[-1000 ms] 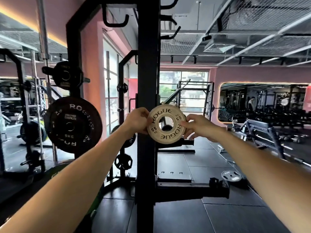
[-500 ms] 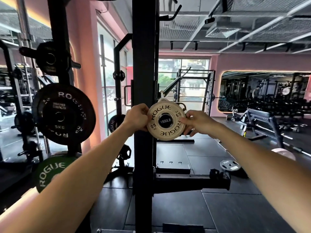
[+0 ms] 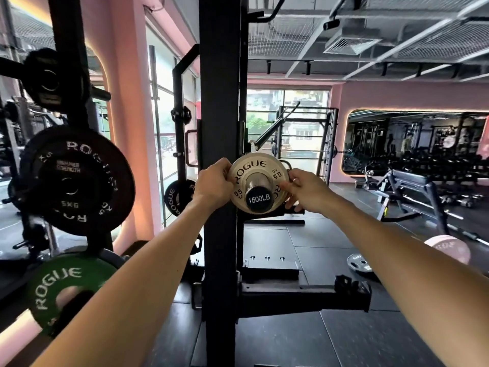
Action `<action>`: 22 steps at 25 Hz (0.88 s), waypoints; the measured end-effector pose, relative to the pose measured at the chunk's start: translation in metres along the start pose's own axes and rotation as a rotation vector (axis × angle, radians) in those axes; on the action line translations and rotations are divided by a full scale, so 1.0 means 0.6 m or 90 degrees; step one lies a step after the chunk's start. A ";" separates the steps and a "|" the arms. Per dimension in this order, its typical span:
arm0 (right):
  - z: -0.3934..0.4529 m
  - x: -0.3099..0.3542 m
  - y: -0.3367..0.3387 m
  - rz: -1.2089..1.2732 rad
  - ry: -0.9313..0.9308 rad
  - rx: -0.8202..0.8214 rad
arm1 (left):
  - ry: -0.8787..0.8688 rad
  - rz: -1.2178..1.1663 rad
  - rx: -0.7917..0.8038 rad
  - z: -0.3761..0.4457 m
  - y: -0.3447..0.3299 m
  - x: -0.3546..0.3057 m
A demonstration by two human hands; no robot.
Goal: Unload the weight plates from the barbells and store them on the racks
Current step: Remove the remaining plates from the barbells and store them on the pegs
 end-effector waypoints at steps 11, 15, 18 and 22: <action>0.267 -0.052 -0.028 0.012 -0.019 0.013 | 0.030 0.015 0.044 0.200 -0.138 0.136; 0.345 -0.067 -0.034 -0.008 -0.025 0.011 | 0.033 0.002 0.054 0.253 -0.177 0.172; 0.387 -0.071 -0.037 -0.019 -0.032 0.012 | 0.021 0.004 0.059 0.284 -0.200 0.194; 0.416 -0.075 -0.039 -0.033 -0.035 0.002 | 0.016 0.007 0.060 0.309 -0.219 0.211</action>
Point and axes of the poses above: each hand's wrist, its own z-axis towards the middle knuckle, its own y-axis out of the back of the hand, x = y × z, the point moved 3 cm from there along z, towards the middle knuckle, and after that the axes turned 11 degrees about -y, right-handed, at the moved point
